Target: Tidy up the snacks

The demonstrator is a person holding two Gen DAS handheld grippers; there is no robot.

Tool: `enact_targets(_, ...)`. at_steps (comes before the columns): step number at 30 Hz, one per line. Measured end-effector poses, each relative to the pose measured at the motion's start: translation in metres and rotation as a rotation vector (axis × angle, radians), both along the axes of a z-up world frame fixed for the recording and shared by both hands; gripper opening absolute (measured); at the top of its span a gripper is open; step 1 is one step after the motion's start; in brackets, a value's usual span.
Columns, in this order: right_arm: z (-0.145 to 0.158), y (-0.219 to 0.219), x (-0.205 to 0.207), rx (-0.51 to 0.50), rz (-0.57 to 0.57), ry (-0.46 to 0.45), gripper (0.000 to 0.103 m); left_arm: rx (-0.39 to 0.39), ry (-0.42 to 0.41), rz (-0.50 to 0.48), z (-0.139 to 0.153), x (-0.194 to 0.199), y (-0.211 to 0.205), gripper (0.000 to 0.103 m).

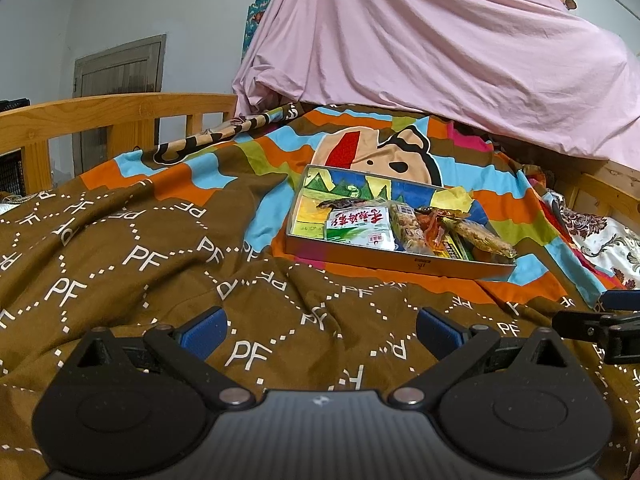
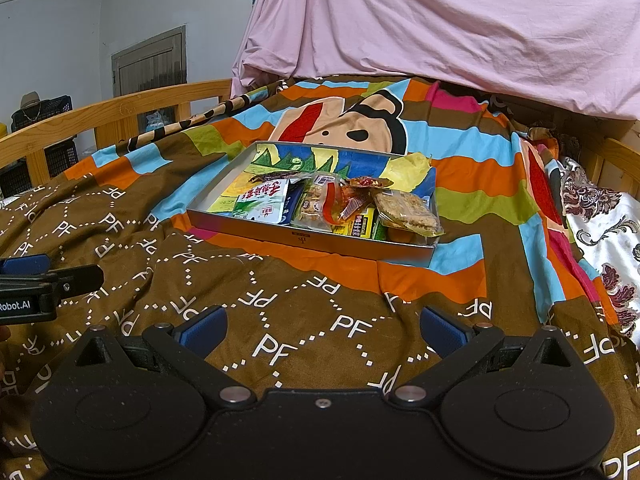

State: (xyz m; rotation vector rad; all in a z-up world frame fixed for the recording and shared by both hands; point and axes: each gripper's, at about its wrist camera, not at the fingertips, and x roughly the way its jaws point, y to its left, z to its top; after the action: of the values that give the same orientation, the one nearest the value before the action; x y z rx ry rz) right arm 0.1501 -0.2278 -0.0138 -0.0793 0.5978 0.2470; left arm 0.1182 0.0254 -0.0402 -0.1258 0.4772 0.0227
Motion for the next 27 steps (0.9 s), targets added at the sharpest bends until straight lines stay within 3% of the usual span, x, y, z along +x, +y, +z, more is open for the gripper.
enact_targets(4,0.0,0.0,0.0,0.0,0.001,0.0,0.102,0.005,0.0,-0.002,0.001,0.0,-0.001,0.103)
enact_targets(11,0.0,0.001,0.0,-0.001,0.001,0.0,0.102,0.104,0.008,0.051,0.008,0.003,-0.012,0.103)
enact_targets(27,-0.001,0.001,0.0,-0.002,0.002,0.003,0.102,0.081,0.016,0.03,0.008,0.001,-0.01,0.103)
